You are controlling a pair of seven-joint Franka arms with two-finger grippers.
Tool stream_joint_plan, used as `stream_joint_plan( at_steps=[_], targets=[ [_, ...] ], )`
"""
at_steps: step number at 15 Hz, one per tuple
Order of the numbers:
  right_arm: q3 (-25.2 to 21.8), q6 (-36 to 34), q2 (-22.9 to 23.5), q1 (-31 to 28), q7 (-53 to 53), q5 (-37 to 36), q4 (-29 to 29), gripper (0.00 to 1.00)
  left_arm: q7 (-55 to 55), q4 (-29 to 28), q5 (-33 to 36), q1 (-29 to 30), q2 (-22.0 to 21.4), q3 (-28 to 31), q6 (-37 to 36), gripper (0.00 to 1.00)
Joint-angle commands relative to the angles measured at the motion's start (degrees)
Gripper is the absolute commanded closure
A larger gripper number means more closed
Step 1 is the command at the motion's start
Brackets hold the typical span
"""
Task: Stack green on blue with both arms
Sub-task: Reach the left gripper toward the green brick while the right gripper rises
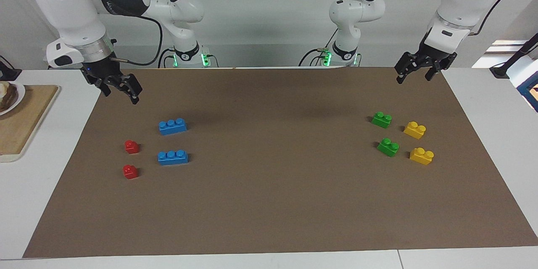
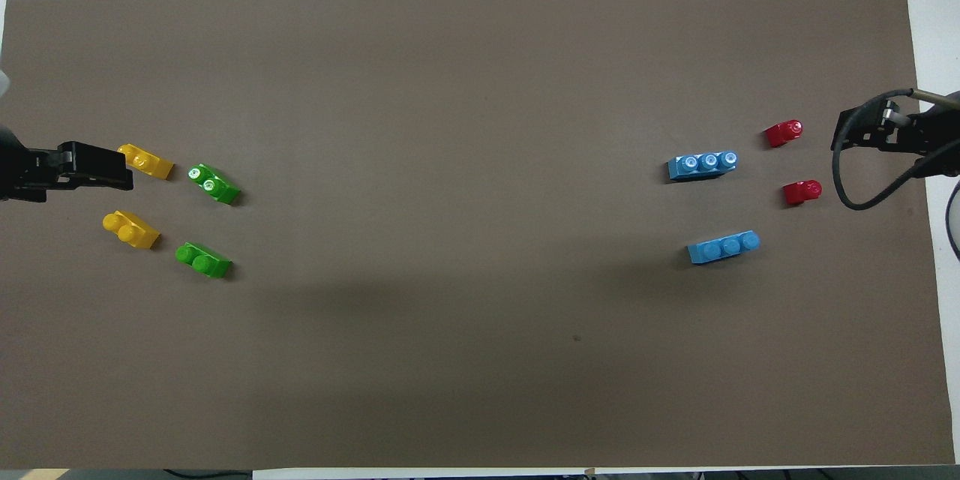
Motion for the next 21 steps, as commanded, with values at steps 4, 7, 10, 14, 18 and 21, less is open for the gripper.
stream_joint_plan(
  at_steps=[4,7,10,14,18,21],
  targets=[
    [0.56,-2.29,7.41,-0.53,16.77,6.83,7.68,0.05,-5.5,-9.03,0.02,0.17,-4.93,0.21,6.39,0.0],
    [0.56,-5.72,13.04,-0.71,25.48,10.53,14.45,0.07,-16.74,-14.5,-0.07,-0.18,-6.62,0.12,12.81,0.0],
    [0.56,-5.82,16.56,-0.71,33.56,13.26,16.67,0.09,-25.54,-15.91,-0.16,-0.18,-4.6,-0.05,15.8,0.0],
    [0.56,-4.59,20.6,-1.33,43.33,17.12,16.67,0.11,-33.28,-21.71,-0.33,-0.09,-2.32,-0.05,24.05,0.0],
    [0.47,-2.13,22.72,-1.41,44.49,17.49,15.71,0.11,-40.85,-21.63,-0.42,0.79,3.66,-0.05,28.29,0.0],
    [0.38,-1.69,25.18,-2.99,44.66,17.66,15.44,0.11,-42.78,-21.8,-0.6,1.14,6.82,0.04,30.65,0.0]
  ],
)
